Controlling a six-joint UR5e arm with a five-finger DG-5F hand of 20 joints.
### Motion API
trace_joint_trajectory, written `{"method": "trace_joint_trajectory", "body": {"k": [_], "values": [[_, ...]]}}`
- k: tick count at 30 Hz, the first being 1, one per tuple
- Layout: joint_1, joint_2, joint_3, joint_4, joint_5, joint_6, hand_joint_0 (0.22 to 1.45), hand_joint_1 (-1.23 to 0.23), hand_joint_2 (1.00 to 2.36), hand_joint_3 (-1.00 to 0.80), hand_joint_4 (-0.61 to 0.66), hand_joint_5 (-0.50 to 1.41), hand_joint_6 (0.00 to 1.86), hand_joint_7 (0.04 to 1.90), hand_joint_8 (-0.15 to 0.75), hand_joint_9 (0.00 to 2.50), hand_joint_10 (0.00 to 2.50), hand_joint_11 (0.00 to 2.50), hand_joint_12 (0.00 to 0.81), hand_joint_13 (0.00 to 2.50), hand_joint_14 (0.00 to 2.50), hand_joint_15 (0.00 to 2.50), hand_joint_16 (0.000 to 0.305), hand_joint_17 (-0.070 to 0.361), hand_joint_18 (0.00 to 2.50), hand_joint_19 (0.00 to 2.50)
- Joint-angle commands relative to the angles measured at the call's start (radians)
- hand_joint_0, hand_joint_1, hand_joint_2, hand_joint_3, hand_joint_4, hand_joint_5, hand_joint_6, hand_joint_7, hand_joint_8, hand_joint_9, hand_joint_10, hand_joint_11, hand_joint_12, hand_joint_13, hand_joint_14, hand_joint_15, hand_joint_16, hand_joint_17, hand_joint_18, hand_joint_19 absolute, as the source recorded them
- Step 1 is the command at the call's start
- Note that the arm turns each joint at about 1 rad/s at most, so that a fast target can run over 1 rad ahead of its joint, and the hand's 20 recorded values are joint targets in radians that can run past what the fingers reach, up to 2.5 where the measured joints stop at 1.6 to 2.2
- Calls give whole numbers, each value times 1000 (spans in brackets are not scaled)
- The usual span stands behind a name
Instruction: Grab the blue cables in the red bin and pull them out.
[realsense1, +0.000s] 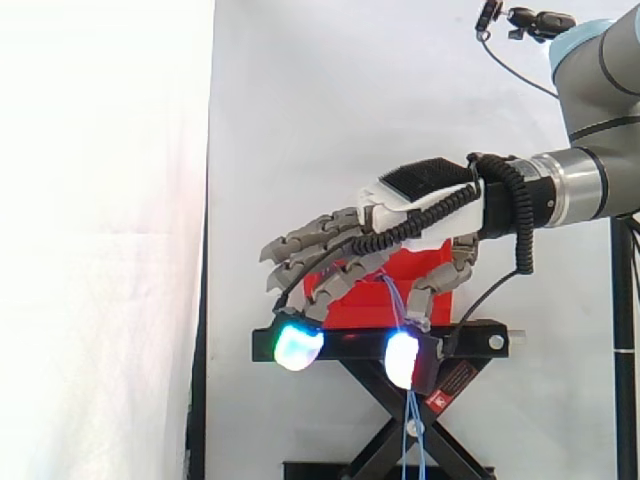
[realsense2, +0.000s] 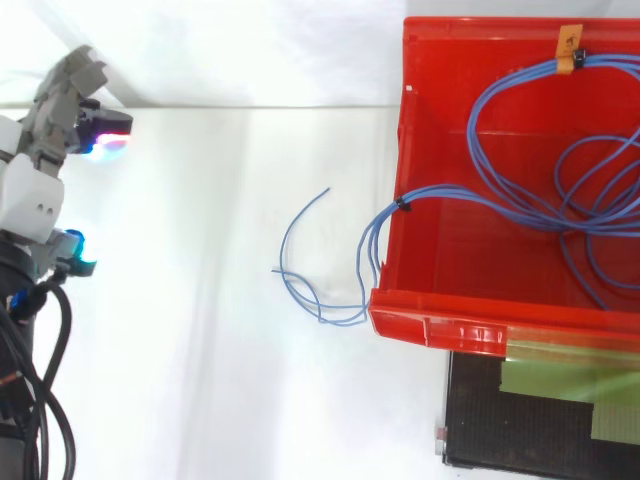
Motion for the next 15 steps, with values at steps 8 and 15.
{"method": "trace_joint_trajectory", "body": {"k": [8,15], "values": [[-1,0,0,4,-1,-88,793,-930,1000,-1000,266,603,7,582,264,600,17,524,333,380,14,388,46,102,316,517],[3,0,0,4,1,-134,795,-994,1000,-1000,269,702,2,654,266,744,22,647,347,578,19,524,44,100,422,567]]}}
